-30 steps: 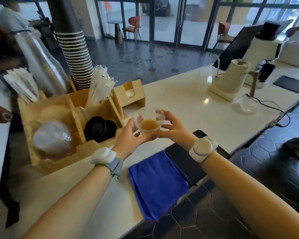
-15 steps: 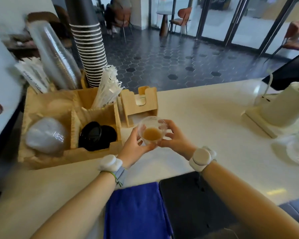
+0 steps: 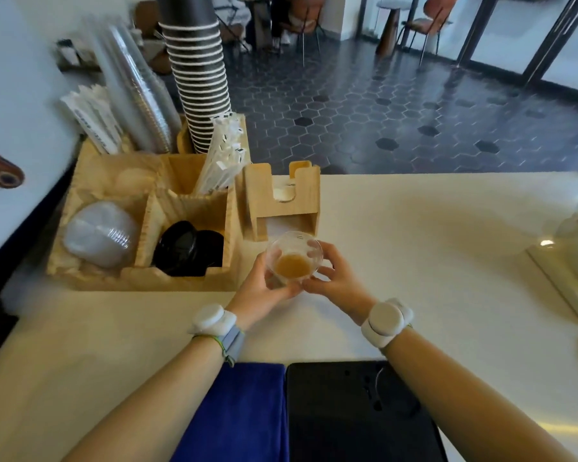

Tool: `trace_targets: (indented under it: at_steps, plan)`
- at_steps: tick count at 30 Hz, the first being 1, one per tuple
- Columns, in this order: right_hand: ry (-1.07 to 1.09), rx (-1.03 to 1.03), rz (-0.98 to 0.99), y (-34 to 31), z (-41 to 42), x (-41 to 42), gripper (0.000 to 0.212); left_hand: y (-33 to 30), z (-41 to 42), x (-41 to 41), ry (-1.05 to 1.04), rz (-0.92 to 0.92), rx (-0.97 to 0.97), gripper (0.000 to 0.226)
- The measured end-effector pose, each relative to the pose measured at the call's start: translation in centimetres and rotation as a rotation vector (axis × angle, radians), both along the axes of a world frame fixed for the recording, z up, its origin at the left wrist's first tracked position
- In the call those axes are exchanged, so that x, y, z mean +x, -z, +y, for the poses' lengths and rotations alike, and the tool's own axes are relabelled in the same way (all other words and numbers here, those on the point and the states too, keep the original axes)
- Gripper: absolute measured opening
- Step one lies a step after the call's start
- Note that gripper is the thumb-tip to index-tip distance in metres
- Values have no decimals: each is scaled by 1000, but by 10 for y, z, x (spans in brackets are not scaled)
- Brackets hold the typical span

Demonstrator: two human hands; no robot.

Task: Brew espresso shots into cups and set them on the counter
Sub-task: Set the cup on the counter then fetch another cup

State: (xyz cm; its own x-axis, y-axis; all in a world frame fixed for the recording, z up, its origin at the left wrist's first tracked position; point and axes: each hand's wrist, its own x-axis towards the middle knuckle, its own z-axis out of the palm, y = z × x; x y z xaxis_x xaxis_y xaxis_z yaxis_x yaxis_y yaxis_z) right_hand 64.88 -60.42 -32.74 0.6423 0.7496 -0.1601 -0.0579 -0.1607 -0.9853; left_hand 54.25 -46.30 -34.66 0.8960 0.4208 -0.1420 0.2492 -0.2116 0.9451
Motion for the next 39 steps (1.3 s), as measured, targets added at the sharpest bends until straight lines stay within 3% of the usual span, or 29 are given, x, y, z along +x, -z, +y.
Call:
trace_targets:
  at_steps: [6, 11, 16, 19, 21, 29, 39]
  plan:
    - [1, -18, -6, 1, -7, -5, 70, -1, -5, -4, 9, 67, -35, 73]
    - [13, -60, -64, -6, -20, -4, 85, -10, -12, -18, -37, 88, 1, 98]
    - [102, -5, -188, -29, -22, -9, 90, -19, -17, -44, -118, 118, -19, 81]
    - [75, 60, -311, -48, -15, -23, 84, -31, -18, -64, -143, 81, -82, 54]
    - [25, 95, -344, -62, -5, -35, 78, -43, -15, -80, -158, 43, -93, 48]
    - [-209, 189, -339, -98, 31, -113, 66, -89, 20, -161, -339, -156, -104, 53]
    - [-469, 296, -326, -115, 118, -273, 65, -121, 70, -348, -551, -372, -89, 58]
